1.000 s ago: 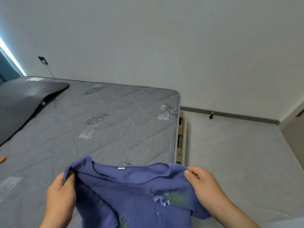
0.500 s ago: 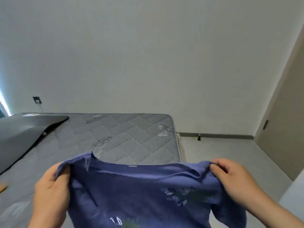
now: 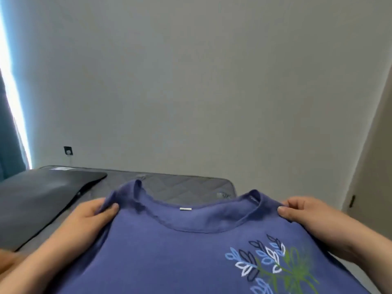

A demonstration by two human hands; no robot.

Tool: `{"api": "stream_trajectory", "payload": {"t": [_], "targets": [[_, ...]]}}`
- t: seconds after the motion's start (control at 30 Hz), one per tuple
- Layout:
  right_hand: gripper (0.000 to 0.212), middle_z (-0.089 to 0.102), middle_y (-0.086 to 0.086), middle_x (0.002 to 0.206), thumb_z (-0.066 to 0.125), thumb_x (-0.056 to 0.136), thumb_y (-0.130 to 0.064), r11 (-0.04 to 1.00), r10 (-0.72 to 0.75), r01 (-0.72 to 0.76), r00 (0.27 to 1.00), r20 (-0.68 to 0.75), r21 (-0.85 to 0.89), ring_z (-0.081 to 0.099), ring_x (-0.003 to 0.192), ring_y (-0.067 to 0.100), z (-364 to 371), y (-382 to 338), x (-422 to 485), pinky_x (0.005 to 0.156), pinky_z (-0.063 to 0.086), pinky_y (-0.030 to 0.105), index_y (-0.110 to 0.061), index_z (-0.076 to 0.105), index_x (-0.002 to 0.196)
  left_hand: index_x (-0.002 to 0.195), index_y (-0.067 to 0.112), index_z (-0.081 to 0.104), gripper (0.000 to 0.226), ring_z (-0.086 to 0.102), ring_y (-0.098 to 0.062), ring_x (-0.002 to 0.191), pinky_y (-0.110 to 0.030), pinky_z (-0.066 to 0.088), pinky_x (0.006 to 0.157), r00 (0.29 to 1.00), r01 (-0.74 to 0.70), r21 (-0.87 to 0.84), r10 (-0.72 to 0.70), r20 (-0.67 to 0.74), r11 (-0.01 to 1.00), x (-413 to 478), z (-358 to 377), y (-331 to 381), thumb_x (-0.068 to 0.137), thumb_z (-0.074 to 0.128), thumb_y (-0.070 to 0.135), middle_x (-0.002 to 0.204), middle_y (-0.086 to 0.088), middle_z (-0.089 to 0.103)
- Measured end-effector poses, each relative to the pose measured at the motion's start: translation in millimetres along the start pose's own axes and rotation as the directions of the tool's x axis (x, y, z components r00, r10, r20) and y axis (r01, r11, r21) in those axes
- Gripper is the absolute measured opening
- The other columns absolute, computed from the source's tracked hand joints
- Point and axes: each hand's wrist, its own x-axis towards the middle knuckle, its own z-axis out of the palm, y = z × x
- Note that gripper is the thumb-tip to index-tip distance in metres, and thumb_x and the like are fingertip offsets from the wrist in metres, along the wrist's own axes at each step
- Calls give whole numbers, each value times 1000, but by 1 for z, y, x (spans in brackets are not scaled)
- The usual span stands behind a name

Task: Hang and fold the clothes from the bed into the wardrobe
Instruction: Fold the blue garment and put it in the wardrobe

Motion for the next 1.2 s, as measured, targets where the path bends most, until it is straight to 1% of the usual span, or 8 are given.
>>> {"api": "stream_trajectory", "payload": {"t": [0.13, 0.23, 0.4, 0.47, 0.63, 0.87, 1.07, 1.2], "targets": [[32, 50, -8, 52, 60, 92, -11, 961, 54, -74, 995, -81, -268, 40, 54, 8, 47, 132, 51, 55, 33, 28, -16, 53, 61, 72, 12, 71, 24, 54, 1, 58, -20, 44, 57, 971, 186, 243, -216, 102, 952, -33, 72, -66, 91, 59, 5, 66, 4, 69], [40, 48, -6, 47, 63, 89, -8, 933, 88, -139, 983, -164, -332, 39, 52, 5, 75, 217, 75, 53, 34, 25, -17, 47, 54, 70, 28, 67, 28, 61, -7, 64, -28, 48, 61, 952, 275, 392, -307, 20, 878, -35, 97, -148, 91, 58, 13, 67, 8, 69], [33, 62, 7, 71, 61, 89, -16, 837, 183, -252, 966, -185, -486, 60, 75, 27, 115, 310, 106, 67, 42, 36, -21, 43, 61, 74, 24, 44, 20, 58, -21, 76, -33, 45, 65, 940, 267, 762, -332, -72, 590, -39, 130, -230, 94, 46, 27, 75, 9, 53], [31, 64, 10, 73, 60, 87, -15, 710, 25, -188, 970, -242, -679, 62, 73, 34, 126, 329, 122, 60, 43, 36, -22, 43, 62, 78, 21, 42, 17, 52, -22, 72, -33, 40, 62, 947, 241, 827, -308, -87, 508, -24, 138, -238, 94, 39, 27, 79, 6, 57], [32, 53, 3, 60, 75, 58, -2, 438, -219, -36, 965, -146, -898, 53, 53, 30, 138, 325, 184, 45, 38, 32, -19, 50, 65, 74, 18, 37, 17, 45, -22, 62, -33, 33, 53, 975, 174, 899, -196, -101, 401, 39, 140, -272, 91, 40, 21, 66, 7, 48], [9, 61, 17, 81, 52, 84, -2, 402, -329, -58, 922, -204, -914, 57, 76, 39, 144, 317, 322, 59, 29, 37, -10, 53, 81, 77, 19, 39, 15, 63, -34, 80, -35, 36, 58, 995, 90, 937, -66, -72, 339, 170, 137, -325, 91, 42, 17, 86, -11, 66], [11, 60, 16, 89, 43, 92, -8, 339, -419, -30, 890, -179, -940, 55, 84, 36, 155, 318, 413, 62, 26, 36, -10, 54, 90, 80, 20, 43, 13, 63, -38, 83, -35, 35, 59, 995, 95, 952, -5, -98, 290, 241, 145, -359, 92, 44, 17, 91, -19, 66], [22, 61, 18, 85, 42, 86, -16, 293, -446, -1, 884, -137, -956, 59, 77, 38, 160, 299, 412, 64, 46, 44, -7, 62, 89, 82, 20, 44, 10, 64, -36, 81, -35, 37, 59, 997, 82, 960, -9, -83, 269, 247, 144, -363, 92, 43, 19, 91, -16, 67]]}}
